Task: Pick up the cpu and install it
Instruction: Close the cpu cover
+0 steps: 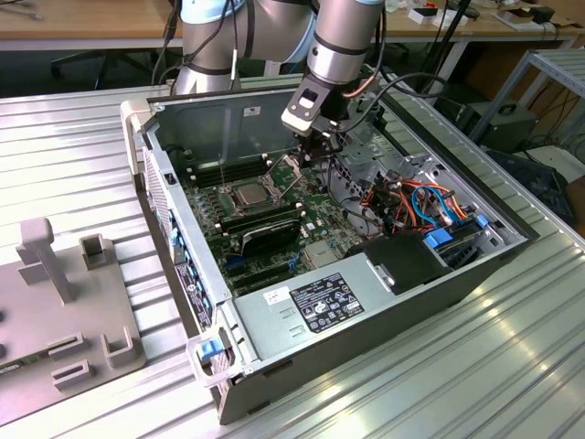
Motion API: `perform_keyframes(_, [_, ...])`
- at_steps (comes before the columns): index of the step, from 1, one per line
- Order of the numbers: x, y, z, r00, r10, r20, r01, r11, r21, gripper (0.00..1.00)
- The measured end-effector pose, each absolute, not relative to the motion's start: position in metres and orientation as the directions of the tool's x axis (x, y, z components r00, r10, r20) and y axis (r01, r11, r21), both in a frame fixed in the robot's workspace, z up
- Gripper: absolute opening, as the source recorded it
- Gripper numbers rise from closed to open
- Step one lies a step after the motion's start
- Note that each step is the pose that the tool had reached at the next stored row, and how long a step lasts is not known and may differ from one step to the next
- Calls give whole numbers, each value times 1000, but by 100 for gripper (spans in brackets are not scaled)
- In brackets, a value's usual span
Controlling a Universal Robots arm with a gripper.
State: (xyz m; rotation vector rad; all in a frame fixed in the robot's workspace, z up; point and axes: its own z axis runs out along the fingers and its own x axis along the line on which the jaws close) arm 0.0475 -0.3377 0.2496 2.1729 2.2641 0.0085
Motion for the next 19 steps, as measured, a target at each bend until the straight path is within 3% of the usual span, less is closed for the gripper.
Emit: perform_keyframes(19, [31, -338, 250, -41, 999, 1, 999, 41, 6, 11])
